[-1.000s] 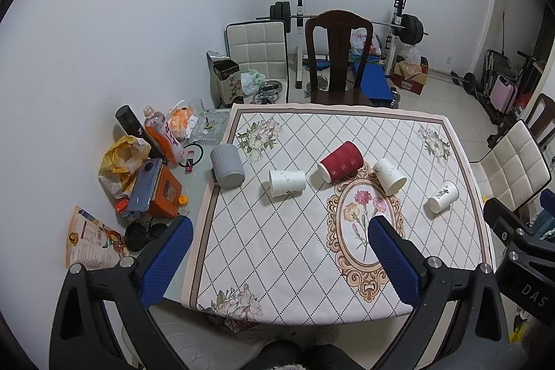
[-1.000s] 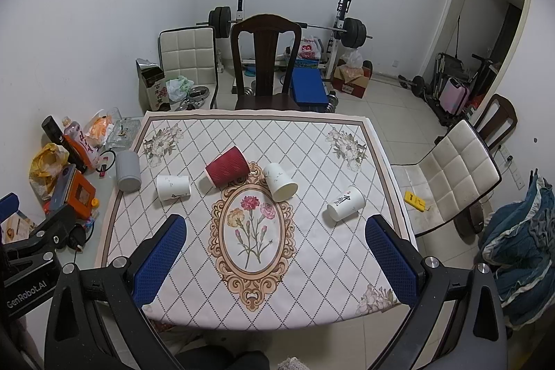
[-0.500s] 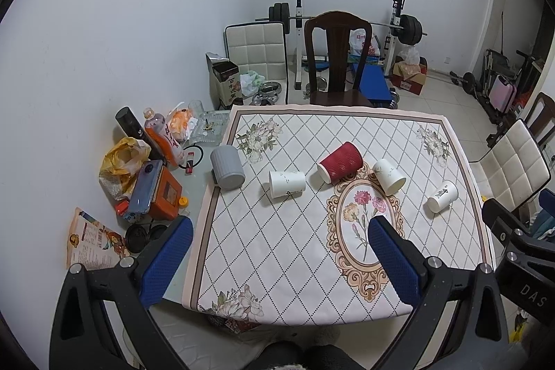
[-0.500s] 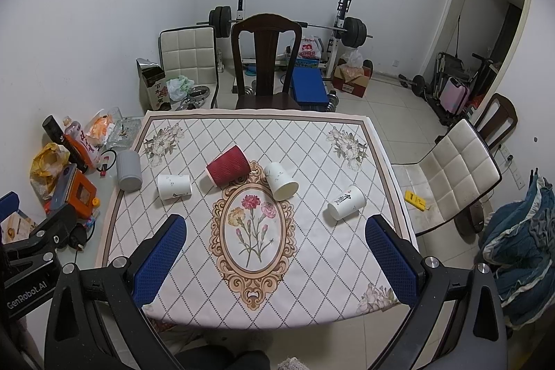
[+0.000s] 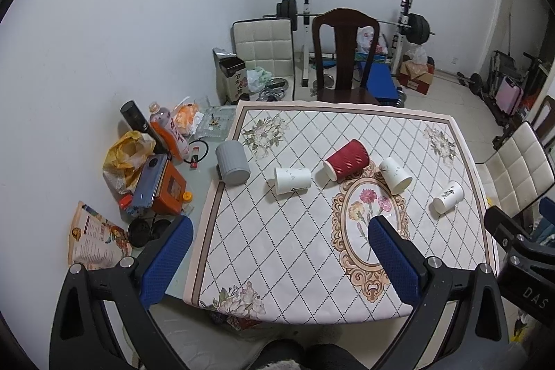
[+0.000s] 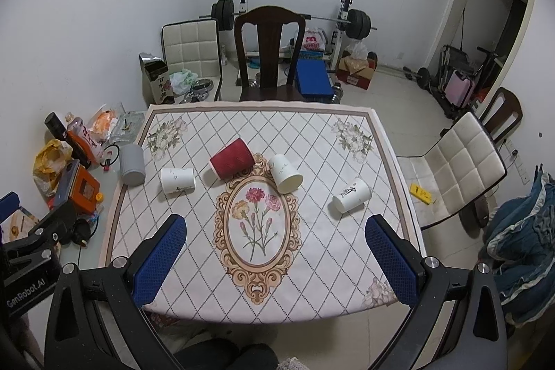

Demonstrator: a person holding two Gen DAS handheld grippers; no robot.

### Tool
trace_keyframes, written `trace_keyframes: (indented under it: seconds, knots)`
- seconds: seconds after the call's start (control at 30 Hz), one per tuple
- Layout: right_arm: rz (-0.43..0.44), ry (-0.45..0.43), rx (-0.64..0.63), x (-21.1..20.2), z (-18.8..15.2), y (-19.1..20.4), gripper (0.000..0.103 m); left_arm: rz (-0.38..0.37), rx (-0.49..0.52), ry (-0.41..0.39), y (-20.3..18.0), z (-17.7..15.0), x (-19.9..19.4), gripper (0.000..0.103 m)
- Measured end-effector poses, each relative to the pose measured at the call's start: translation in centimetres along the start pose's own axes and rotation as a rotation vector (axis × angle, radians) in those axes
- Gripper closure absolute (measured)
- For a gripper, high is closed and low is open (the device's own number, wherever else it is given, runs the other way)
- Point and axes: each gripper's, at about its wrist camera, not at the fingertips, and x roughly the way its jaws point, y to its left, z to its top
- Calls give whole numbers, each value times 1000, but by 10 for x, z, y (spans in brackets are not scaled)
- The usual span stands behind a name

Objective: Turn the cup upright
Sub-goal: 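Move the left tool toward the grey ribbed cup lying on its side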

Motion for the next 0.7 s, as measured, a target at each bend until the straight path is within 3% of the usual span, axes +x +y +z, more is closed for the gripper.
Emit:
trace_keyframes:
  seconds: [0.23, 0.43, 0.7]
  knots:
    - [30, 76, 8, 44, -6, -7, 0, 91, -37, 34, 4, -18, 33, 0]
    - [46, 180, -3, 113, -17, 8, 0, 179, -31, 149, 22, -36, 100, 0]
    - [37, 362, -42, 217, -33, 57, 0, 223, -39, 304, 59, -40, 193, 0]
